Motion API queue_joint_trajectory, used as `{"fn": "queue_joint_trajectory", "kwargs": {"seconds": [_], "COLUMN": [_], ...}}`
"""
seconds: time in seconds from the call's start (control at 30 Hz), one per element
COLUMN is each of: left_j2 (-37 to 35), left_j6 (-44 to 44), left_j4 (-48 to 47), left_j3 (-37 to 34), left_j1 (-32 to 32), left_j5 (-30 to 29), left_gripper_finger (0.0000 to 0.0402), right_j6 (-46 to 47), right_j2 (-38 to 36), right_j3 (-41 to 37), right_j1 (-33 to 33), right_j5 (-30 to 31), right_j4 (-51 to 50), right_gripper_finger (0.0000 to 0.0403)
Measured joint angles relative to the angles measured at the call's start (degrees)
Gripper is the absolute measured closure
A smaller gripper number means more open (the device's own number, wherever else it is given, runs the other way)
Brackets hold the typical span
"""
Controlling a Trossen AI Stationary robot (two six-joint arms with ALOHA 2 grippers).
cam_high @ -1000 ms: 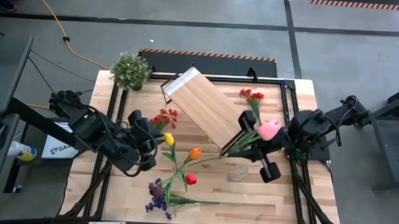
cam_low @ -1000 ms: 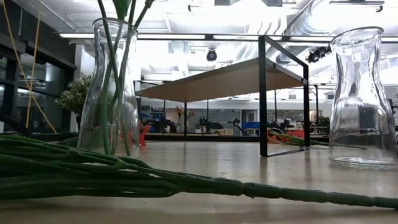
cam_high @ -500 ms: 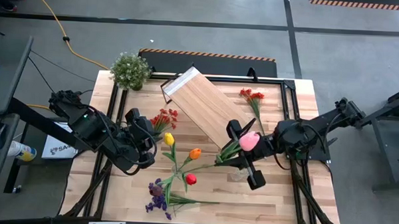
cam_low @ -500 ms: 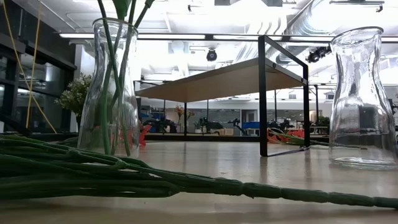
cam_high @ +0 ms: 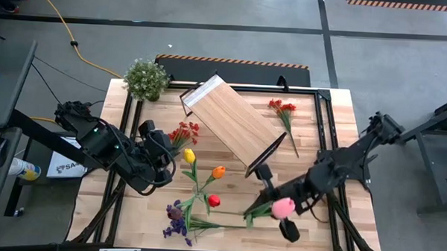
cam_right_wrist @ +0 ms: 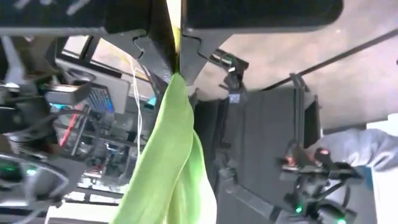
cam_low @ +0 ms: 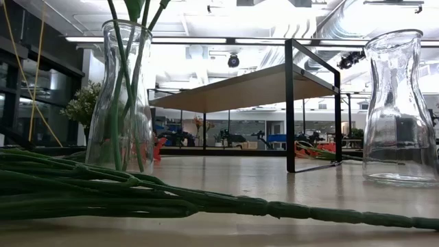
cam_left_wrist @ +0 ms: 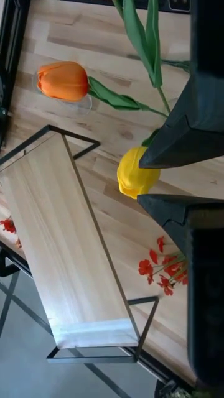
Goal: Pick and place flowers into a vace then onto a shelf
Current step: Put the pink tulip into the left transparent vase
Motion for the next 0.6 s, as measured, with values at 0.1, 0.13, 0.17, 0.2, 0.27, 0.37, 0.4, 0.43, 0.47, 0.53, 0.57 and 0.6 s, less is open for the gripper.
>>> {"fn": "queue_joint_trajectory", "kwargs": {"seconds": [0.1,0.13,0.17,0.2,0.27,0.37,0.4,0.43,0.47,0.53,0.57,0.6], "left_j2": [0.0,0.0,0.0,0.0,0.0,0.0,0.0,0.0,0.0,0.0,0.0,0.0], "left_j6": [0.0,0.0,0.0,0.0,0.0,0.0,0.0,0.0,0.0,-0.2,-0.3,-0.4], "left_j4": [0.0,0.0,0.0,0.0,-0.1,-0.1,-0.1,-0.1,-0.1,-0.1,-0.1,-0.1], "left_j3": [0.0,0.0,0.0,0.0,0.0,0.0,0.0,0.0,0.0,0.0,0.0,0.0], "left_j1": [0.0,0.0,0.0,0.0,0.0,0.0,0.0,0.0,0.0,0.0,0.0,0.0], "left_j5": [0.0,0.0,0.0,0.0,0.0,0.0,0.0,0.0,0.0,0.0,0.0,0.0], "left_gripper_finger": [0.0296,0.0298,0.0299,0.0301,0.0303,0.0306,0.0307,0.0307,0.0307,0.0306,0.0306,0.0305], "right_j6": [-0.4,-0.4,-0.4,-0.3,1.1,2.7,3.0,3.4,3.5,3.6,3.6,3.6], "right_j2": [0.9,1.1,1.2,1.2,1.2,1.2,1.2,1.2,1.2,1.2,1.2,1.2], "right_j3": [0.0,0.0,0.0,0.0,0.0,0.0,0.0,0.0,0.0,0.0,0.0,0.0], "right_j1": [0.3,0.4,0.4,0.4,0.6,0.6,0.6,0.6,0.6,0.6,0.6,0.6], "right_j5": [-0.5,-0.6,-0.6,-0.6,-0.6,0.5,1.4,2.5,3.7,6.4,7.2,7.8], "right_j4": [0.4,0.5,0.6,0.7,0.4,-2.0,-3.0,-3.6,-4.0,-4.4,-4.7,-5.2], "right_gripper_finger": [0.0403,0.0403,0.0403,0.0403,0.0403,0.0403,0.0403,0.0403,0.0403,0.0403,0.0403,0.0403]}}
